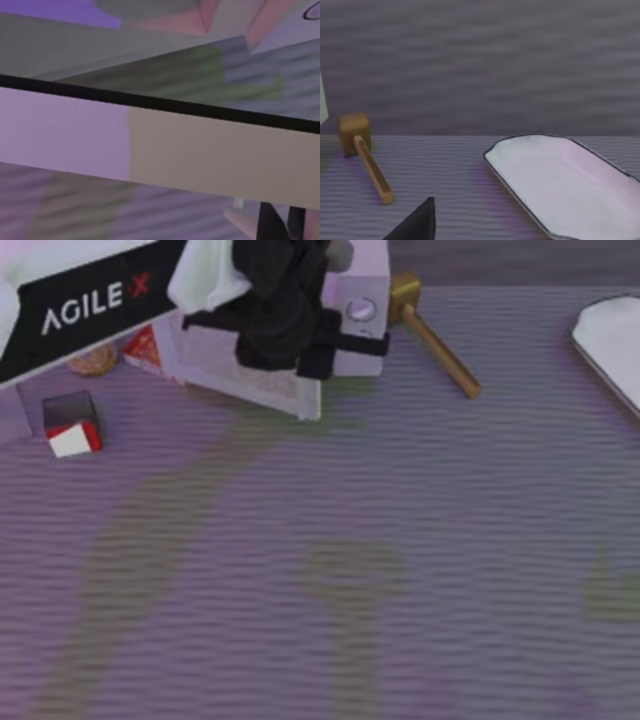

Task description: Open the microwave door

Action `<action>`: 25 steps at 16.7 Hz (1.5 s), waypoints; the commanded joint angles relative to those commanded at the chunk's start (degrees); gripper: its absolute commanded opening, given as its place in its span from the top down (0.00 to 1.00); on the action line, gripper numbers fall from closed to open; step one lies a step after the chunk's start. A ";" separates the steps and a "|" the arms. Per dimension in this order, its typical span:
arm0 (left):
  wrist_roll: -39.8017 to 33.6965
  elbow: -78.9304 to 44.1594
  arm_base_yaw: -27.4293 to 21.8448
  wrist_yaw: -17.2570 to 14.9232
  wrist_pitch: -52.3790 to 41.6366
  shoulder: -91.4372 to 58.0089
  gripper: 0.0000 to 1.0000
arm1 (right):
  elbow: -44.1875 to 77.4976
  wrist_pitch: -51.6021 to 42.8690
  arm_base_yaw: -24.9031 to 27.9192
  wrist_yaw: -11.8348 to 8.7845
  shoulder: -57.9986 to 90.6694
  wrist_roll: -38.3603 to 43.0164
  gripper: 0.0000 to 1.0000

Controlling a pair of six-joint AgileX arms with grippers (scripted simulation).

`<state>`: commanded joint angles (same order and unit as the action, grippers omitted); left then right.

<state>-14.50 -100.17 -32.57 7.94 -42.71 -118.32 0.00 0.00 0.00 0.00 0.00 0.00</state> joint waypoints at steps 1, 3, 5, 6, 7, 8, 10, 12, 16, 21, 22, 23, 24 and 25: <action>0.48 0.36 0.11 -0.22 0.31 0.43 1.00 | 0.00 0.00 0.00 0.00 0.00 0.00 0.00; 2.22 2.23 0.58 -1.06 1.02 1.67 1.00 | 0.00 0.00 0.00 0.00 0.00 0.00 0.00; 4.51 4.95 1.19 -2.17 1.62 2.94 1.00 | 0.00 0.00 0.00 0.00 0.00 0.00 0.00; 5.56 6.09 1.47 -2.71 2.03 3.65 1.00 | 0.00 0.00 0.00 0.00 0.00 0.00 0.00; 6.40 6.86 1.71 -3.15 2.53 4.41 1.00 | 0.00 0.00 0.00 0.00 0.00 0.00 0.00; 6.92 7.24 1.85 -3.45 2.97 5.03 1.00 | 0.00 0.00 0.00 0.00 0.00 0.00 0.00; 7.05 7.32 1.88 -3.53 3.11 5.22 1.00 | 0.00 0.00 0.00 0.00 0.00 0.00 0.00; 7.05 7.32 1.88 -3.53 3.11 5.22 1.00 | 0.00 0.00 0.00 0.00 0.00 0.00 0.00; 7.05 7.32 1.88 -3.53 3.11 5.22 1.00 | 0.00 0.00 0.00 0.00 0.00 0.00 0.00; 7.05 7.32 1.88 -3.53 3.11 5.22 1.00 | 0.00 0.00 0.00 0.00 0.00 0.00 0.00; 7.05 7.32 1.88 -3.53 3.11 5.22 1.00 | 0.00 0.00 0.00 0.00 0.00 0.00 0.00; 7.05 7.32 1.88 -3.53 3.11 5.22 1.00 | 0.00 0.00 0.00 0.00 0.00 0.00 0.00; 7.05 7.32 1.88 -3.53 3.11 5.22 1.00 | 0.00 0.00 0.00 0.00 0.00 0.00 0.00; 7.05 7.32 1.88 -3.53 3.11 5.22 1.00 | 0.00 0.00 0.00 0.00 0.00 0.00 0.00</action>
<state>-7.45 -92.85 -30.69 4.41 -39.60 -113.10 0.00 0.00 0.00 0.00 0.00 0.00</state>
